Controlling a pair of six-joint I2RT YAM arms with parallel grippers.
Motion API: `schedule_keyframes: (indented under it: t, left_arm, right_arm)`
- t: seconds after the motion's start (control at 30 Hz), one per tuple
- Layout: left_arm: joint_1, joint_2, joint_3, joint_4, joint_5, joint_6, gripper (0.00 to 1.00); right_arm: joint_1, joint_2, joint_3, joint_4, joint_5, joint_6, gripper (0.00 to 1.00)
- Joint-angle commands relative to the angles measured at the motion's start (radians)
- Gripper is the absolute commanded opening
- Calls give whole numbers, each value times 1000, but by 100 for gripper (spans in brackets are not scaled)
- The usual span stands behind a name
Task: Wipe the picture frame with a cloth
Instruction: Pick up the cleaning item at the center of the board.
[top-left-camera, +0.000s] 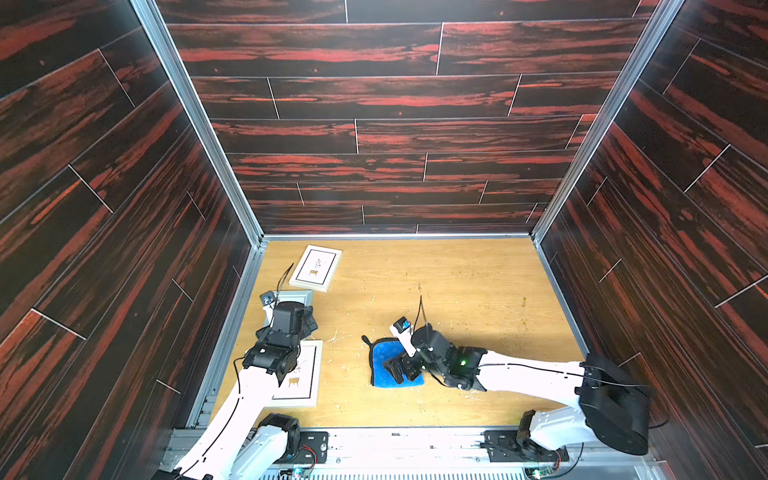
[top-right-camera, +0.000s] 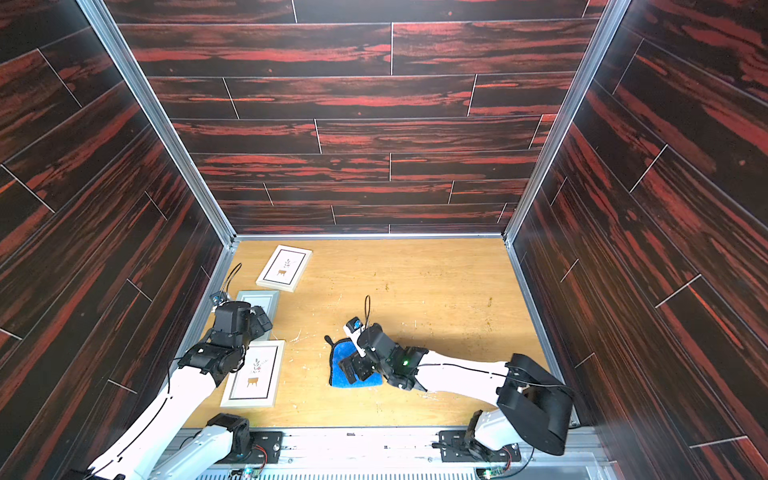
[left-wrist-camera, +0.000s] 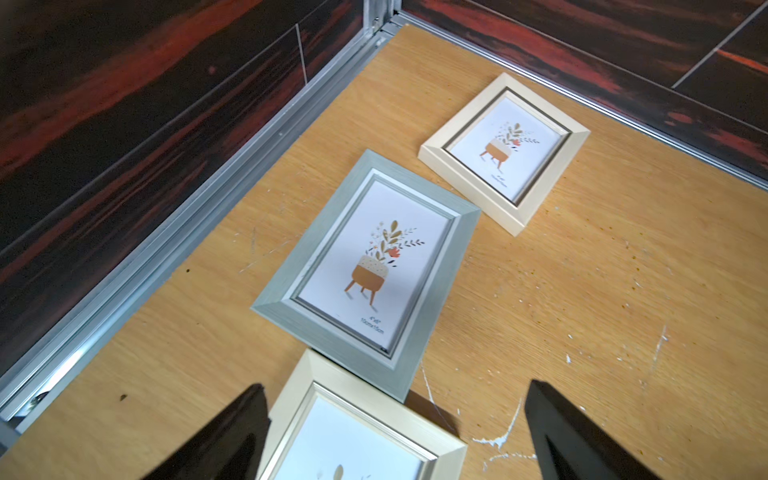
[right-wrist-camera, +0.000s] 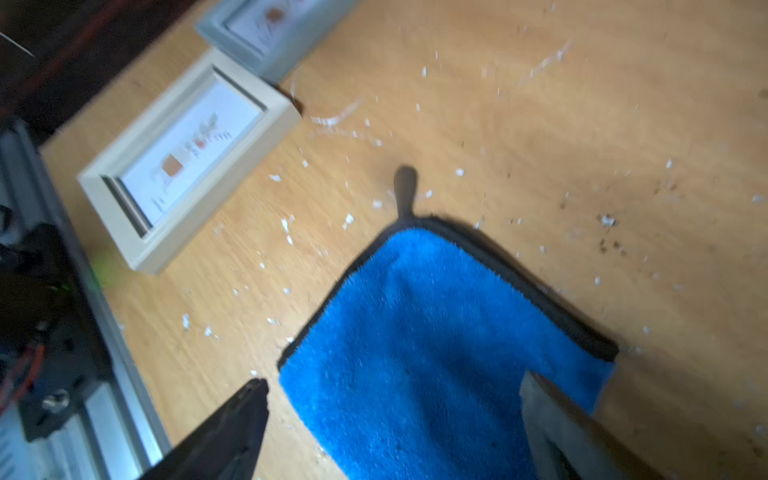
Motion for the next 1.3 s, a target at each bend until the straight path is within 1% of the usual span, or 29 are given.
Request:
schedule_keyframes:
  t: [0.0,0.23,0.3,0.4,0.5,0.6,0.7,0.77,0.9,0.97,1.07,1.13,1.27]
  left_arm:
    - [21,10,-9,-13,26,-13,100]
    - [29,16,-16,0,44,-13,100]
    - [32,19,-14,0,47,-13,100]
    - [34,20,-14,0,47,-12,100]
    - [34,22,-10,0,43,-10,100]
    - [36,26,-5,1,43,-10,100]
    - [35,39,3,2,43,-12,100]
    - [37,50,8,5,45,-12,100]
    - [38,80,24,20,55,-11,100]
    - [38,109,45,32,60,-2,100]
    - [38,182,105,54,91,24,100]
    - [37,261,167,68,124,42,100]
    - [35,455,312,90,181,80,99]
  right_arm:
    - [7,74,55,-115,22,6,98]
    - [18,185,110,-159,75,-5,94]
    - [19,217,115,-159,85,-5,89]
    - [25,264,120,-151,82,-14,85]
    - [30,303,123,-146,85,-13,76]
    - [31,326,113,-131,79,-11,64]
    - [32,336,102,-120,65,-9,47]
    - [31,336,95,-116,65,-8,34]
    - [32,309,95,-124,108,7,9]
    - [29,278,97,-127,144,20,0]
    - [12,214,99,-122,188,39,0]
    - [-16,158,93,-104,200,51,0]
    - [-102,58,71,-56,164,69,0]
